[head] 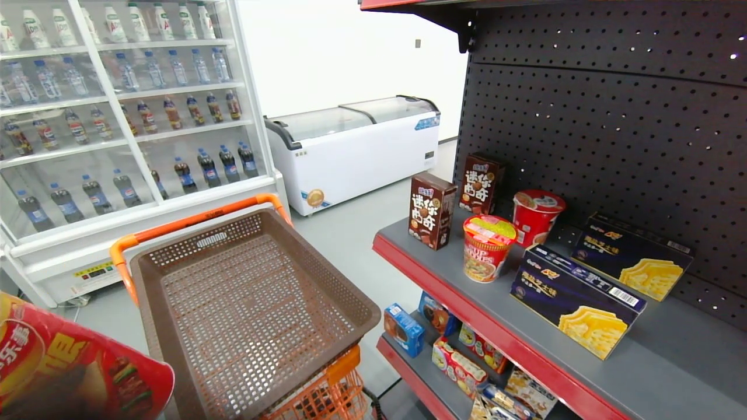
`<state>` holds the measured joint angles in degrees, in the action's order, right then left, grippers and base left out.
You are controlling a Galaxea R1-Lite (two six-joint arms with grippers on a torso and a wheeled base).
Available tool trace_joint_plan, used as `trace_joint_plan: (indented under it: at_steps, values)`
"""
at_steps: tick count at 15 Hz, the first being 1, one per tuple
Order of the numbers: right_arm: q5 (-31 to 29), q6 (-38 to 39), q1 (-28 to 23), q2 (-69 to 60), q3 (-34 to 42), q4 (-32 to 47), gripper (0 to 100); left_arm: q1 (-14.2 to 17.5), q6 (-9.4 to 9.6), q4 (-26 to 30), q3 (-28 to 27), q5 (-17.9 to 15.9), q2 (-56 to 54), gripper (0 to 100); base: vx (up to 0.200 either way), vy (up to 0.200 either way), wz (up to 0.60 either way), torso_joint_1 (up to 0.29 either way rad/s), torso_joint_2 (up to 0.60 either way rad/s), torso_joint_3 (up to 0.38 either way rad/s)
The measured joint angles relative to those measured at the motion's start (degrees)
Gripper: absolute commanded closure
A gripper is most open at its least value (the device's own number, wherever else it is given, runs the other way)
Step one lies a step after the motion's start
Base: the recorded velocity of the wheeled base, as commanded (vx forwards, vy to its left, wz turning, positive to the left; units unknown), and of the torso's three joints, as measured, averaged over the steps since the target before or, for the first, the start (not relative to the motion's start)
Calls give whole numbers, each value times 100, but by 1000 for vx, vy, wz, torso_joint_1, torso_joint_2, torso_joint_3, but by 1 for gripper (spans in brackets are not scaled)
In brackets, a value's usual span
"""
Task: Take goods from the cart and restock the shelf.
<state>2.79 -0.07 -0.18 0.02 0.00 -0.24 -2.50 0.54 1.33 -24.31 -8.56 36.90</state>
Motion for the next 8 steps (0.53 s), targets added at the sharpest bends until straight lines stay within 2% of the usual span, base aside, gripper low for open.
trace_joint_plan:
  at_steps: [6, 8]
  values:
    - [-1, 0, 0, 0, 0, 0, 0, 7, 33, 74, 436, 101, -1229, 100, 0, 0, 0, 0, 0, 0]
    - [-1, 0, 0, 0, 0, 0, 0, 9, 41, 77, 614, 304, -1526, 100, 0, 0, 0, 0, 0, 0]
